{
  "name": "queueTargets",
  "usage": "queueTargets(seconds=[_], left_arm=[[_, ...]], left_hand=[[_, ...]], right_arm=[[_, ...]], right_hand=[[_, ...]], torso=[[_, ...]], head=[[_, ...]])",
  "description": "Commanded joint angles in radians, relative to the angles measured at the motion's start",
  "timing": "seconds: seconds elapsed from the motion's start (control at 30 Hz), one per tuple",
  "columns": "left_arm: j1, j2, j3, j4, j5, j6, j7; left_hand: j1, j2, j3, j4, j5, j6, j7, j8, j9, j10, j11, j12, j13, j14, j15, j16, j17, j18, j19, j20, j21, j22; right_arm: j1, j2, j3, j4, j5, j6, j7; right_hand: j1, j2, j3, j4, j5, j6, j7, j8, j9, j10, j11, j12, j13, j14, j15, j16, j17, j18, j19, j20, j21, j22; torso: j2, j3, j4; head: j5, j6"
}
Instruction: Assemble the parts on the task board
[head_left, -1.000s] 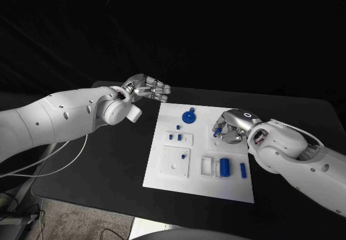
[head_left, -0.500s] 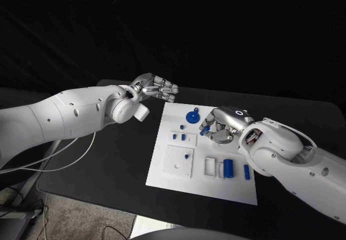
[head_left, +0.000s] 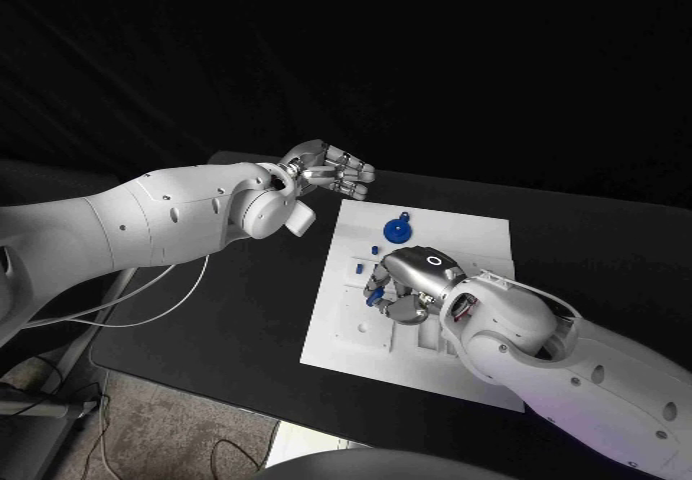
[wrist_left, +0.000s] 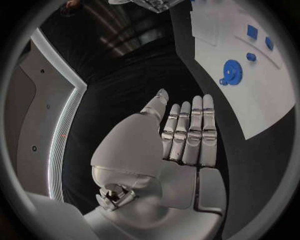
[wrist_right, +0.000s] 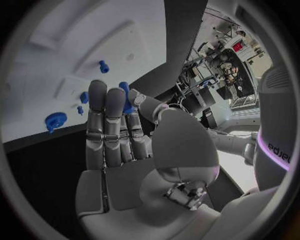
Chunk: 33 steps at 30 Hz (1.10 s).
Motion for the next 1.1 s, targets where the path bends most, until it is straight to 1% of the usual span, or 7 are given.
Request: queueTargets(seconds=[0.03, 0.13, 0.37, 0.53, 0.73, 0.9, 1.1], left_arm=[[0.001, 0.004, 0.0, 0.002, 0.006, -0.004, 0.015], [0.001, 0.005, 0.0, 0.002, 0.006, -0.005, 0.015], [0.001, 0.008, 0.0, 0.002, 0.006, -0.003, 0.015], [0.001, 0.01, 0.0, 0.002, 0.006, -0.002, 0.015], [0.001, 0.01, 0.0, 0.002, 0.006, 0.0, 0.014], [0.001, 0.009, 0.0, 0.001, 0.006, 0.002, 0.013], [0.001, 0.009, 0.0, 0.001, 0.006, 0.004, 0.012]], left_hand=[[0.005, 0.005, -0.003, -0.002, 0.003, 0.003, 0.0, 0.0, 0.0, -0.001, 0.002, 0.004, -0.001, -0.002, 0.001, 0.002, 0.001, 0.0, 0.008, -0.001, -0.001, -0.001], [0.006, 0.006, -0.001, -0.003, 0.004, 0.002, 0.0, 0.0, 0.0, -0.002, 0.002, 0.004, -0.001, -0.002, 0.001, 0.002, 0.001, 0.0, 0.009, -0.002, 0.0, -0.006], [0.006, 0.006, -0.001, -0.003, 0.004, 0.002, 0.0, 0.0, 0.0, -0.002, 0.002, 0.004, -0.001, -0.002, 0.001, 0.002, 0.001, 0.0, 0.009, -0.002, 0.0, -0.006], [0.006, 0.006, -0.001, -0.003, 0.004, 0.002, 0.0, 0.0, 0.0, -0.002, 0.002, 0.004, -0.001, -0.002, 0.001, 0.002, 0.001, 0.0, 0.009, -0.002, 0.0, -0.006], [0.005, 0.006, -0.001, -0.005, 0.004, 0.0, 0.001, 0.0, 0.0, -0.004, 0.003, 0.004, -0.001, -0.004, 0.002, 0.002, 0.0, 0.0, 0.009, -0.001, 0.0, -0.012], [0.005, 0.006, -0.001, -0.005, 0.004, 0.0, 0.001, 0.0, 0.0, -0.004, 0.003, 0.004, -0.001, -0.004, 0.002, 0.002, 0.0, 0.0, 0.009, -0.001, 0.0, -0.012], [0.005, 0.006, -0.001, -0.005, 0.004, 0.0, 0.001, 0.0, 0.0, -0.004, 0.003, 0.004, -0.001, -0.004, 0.002, 0.002, 0.0, 0.0, 0.009, -0.001, 0.0, -0.012]], right_arm=[[0.0, 0.013, -0.014, -0.006, -0.037, -0.023, 0.02], [0.0, 0.023, -0.031, -0.01, -0.043, -0.027, 0.021], [0.0, 0.039, -0.061, -0.022, -0.055, -0.029, 0.01], [-0.001, 0.046, -0.078, -0.034, -0.062, -0.018, 0.005], [-0.001, 0.05, -0.086, -0.044, -0.07, -0.01, -0.001], [-0.001, 0.049, -0.088, -0.045, -0.077, -0.001, -0.007], [-0.001, 0.047, -0.089, -0.045, -0.079, 0.019, -0.013]], right_hand=[[-0.004, 0.012, -0.003, -0.01, 0.006, 0.004, 0.004, 0.004, 0.001, 0.058, -0.049, 0.004, 0.001, 0.0, -0.005, -0.005, 0.002, 0.019, 0.006, -0.003, -0.008, 0.003], [-0.004, 0.012, -0.003, -0.01, 0.006, 0.004, 0.004, 0.004, 0.001, 0.058, -0.049, 0.004, 0.001, 0.0, -0.005, -0.005, 0.002, 0.019, 0.006, -0.003, -0.008, 0.003], [-0.006, 0.013, -0.004, -0.013, 0.006, 0.005, 0.004, 0.004, 0.001, 0.059, -0.049, 0.004, 0.001, 0.001, -0.005, -0.006, 0.003, 0.019, 0.007, -0.003, -0.011, 0.007], [-0.007, 0.014, -0.003, -0.015, 0.006, 0.006, 0.003, 0.004, 0.001, 0.059, -0.049, 0.004, 0.001, 0.001, -0.005, -0.006, 0.005, 0.019, 0.009, -0.003, -0.012, 0.01], [-0.009, 0.015, -0.002, -0.015, 0.006, 0.006, 0.004, 0.003, 0.001, 0.059, -0.049, 0.004, 0.001, 0.001, -0.005, -0.006, 0.005, 0.019, 0.009, -0.003, -0.013, 0.012], [-0.009, 0.015, -0.001, -0.018, 0.006, 0.006, 0.004, 0.004, 0.001, 0.059, -0.049, 0.004, 0.001, 0.001, -0.004, -0.005, 0.006, 0.019, 0.009, -0.003, -0.015, 0.014], [-0.01, 0.015, -0.001, -0.019, 0.006, 0.006, 0.004, 0.003, 0.001, 0.06, -0.049, 0.004, 0.001, 0.001, -0.005, -0.005, 0.007, 0.02, 0.01, -0.002, -0.016, 0.016]], torso=[[0.001, 0.0007, -0.0011], [0.0, 0.0016, -0.0009], [0.001, 0.0017, -0.0022], [0.001, 0.002, -0.0006], [0.001, 0.0027, -0.0011], [0.001, 0.0014, -0.0011], [0.001, 0.0014, -0.0017]], head=[[0.006, -0.004], [0.011, -0.005], [0.008, -0.004], [0.007, -0.008], [0.005, -0.009], [0.008, -0.011], [0.01, -0.015]])
